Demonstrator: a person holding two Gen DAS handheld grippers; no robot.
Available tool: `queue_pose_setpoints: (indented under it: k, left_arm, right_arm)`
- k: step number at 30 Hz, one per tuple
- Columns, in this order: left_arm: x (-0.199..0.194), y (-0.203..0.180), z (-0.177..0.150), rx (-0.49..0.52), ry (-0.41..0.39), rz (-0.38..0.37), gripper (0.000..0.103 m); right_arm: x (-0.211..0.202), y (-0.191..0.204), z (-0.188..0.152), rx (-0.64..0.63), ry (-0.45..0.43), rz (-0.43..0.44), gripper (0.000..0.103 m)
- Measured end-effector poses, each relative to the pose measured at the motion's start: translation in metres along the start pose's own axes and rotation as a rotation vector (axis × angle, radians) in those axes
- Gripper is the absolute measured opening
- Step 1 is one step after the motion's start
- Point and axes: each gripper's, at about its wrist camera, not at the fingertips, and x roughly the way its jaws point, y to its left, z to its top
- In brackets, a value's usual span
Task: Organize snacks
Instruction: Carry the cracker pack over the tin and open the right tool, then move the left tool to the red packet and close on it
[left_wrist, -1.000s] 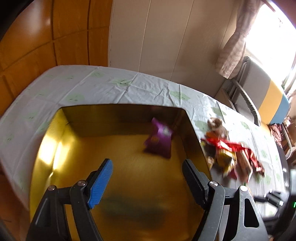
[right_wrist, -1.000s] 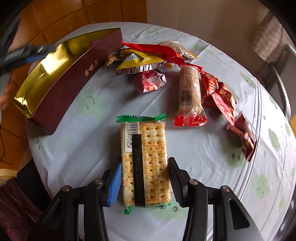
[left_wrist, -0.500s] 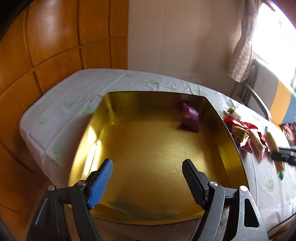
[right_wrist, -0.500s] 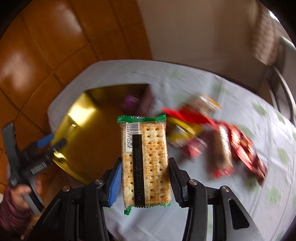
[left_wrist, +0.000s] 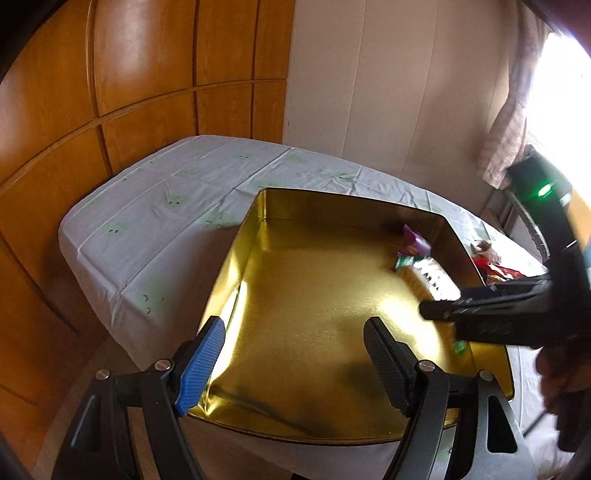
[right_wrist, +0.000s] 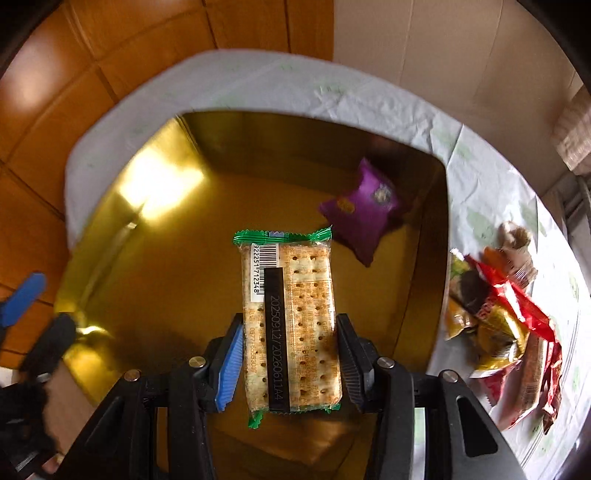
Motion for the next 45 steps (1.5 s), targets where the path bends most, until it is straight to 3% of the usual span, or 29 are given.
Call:
queue_pose_setpoints:
  k: [7, 14, 22, 28, 37, 41, 45]
  left_arm:
    - [0.005, 0.002, -0.002, -0.007, 0.01, -0.002, 0.078]
    - [0.004, -0.001, -0.003, 0.001, 0.011, 0.001, 0.078]
    - [0.003, -0.005, -0.005, 0.018, 0.006, -0.002, 0.078]
    - [0.001, -0.021, -0.007, 0.08, 0.003, -0.026, 0.078]
    - [-0.011, -0.082, 0.003, 0.274, -0.012, -0.112, 0.077]
    - [-0.014, -0.118, 0.014, 0.37, -0.011, -0.176, 0.07]
    - [-0.016, -0.158, 0.024, 0.505, -0.015, -0.244, 0.058]
  right_arm:
    - [0.013, 0.012, 0.005, -0.009, 0.011, -0.049, 0.048]
    - [0.016, 0.014, 0.0, 0.001, 0.006, -0.034, 0.048]
    - [-0.04, -0.008, -0.021, 0.034, -0.168, 0.041, 0.05]
    - [-0.085, -0.069, -0.063, 0.106, -0.249, 0.031, 0.05]
    - [-0.102, -0.19, -0.138, 0.267, -0.172, -0.155, 0.051]
    - [-0.107, -0.233, -0.166, 0.314, -0.143, -0.213, 0.051]
    - [-0.106, -0.263, -0.185, 0.358, -0.134, -0.204, 0.051]
